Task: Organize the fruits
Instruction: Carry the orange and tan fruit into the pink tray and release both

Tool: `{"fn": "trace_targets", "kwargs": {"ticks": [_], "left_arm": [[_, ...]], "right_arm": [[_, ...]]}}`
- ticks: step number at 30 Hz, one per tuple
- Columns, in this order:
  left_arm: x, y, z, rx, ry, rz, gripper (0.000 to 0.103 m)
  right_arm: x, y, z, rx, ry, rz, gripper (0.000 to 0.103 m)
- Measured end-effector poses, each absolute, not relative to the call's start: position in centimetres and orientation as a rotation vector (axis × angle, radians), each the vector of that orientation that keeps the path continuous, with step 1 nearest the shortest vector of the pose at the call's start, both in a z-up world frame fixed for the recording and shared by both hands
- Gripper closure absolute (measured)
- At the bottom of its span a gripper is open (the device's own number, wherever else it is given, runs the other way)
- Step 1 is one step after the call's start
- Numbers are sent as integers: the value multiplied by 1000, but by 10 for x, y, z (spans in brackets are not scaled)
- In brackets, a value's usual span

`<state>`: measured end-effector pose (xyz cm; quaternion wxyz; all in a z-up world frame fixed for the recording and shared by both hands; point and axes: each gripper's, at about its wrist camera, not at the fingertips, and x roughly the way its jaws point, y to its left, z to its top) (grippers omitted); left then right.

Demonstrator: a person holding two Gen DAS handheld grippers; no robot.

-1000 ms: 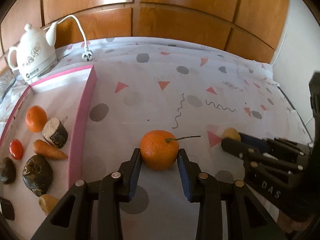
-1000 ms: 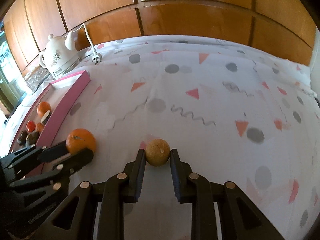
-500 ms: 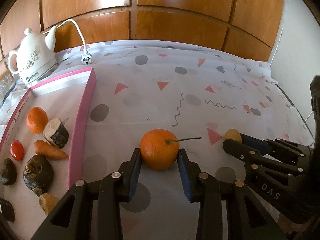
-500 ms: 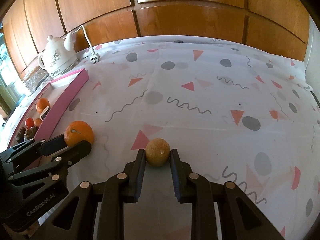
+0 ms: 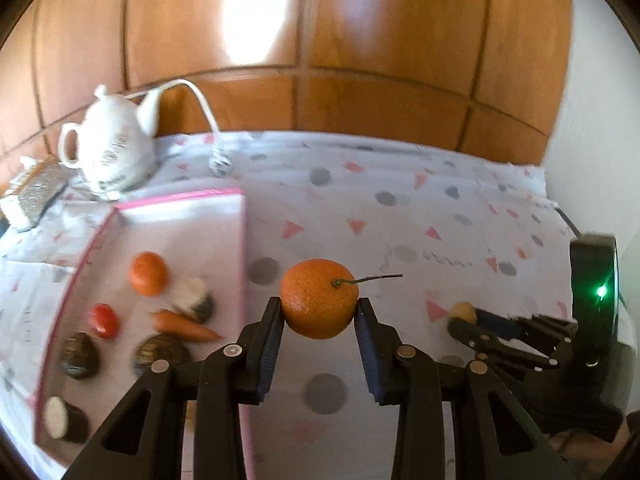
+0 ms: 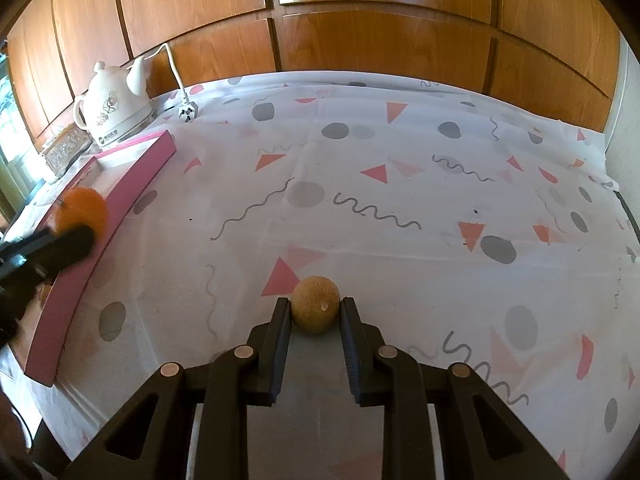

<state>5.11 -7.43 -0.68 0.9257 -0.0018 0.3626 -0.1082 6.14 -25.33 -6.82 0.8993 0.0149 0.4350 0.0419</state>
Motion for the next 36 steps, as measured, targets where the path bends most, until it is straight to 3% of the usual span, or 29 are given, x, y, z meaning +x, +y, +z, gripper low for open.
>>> {"fn": "trace_targets", "kwargs": {"ticks": [16, 20, 36], "left_arm": [[56, 43, -11, -135, 762, 86, 65], [54, 57, -15, -155, 752, 131, 56], [35, 67, -1, -167, 712, 151, 43]], "right_arm": [[64, -247, -68, -19, 905, 60, 78], [65, -246, -68, -23, 909, 55, 78], [71, -208, -42, -21, 871, 178, 79]]}}
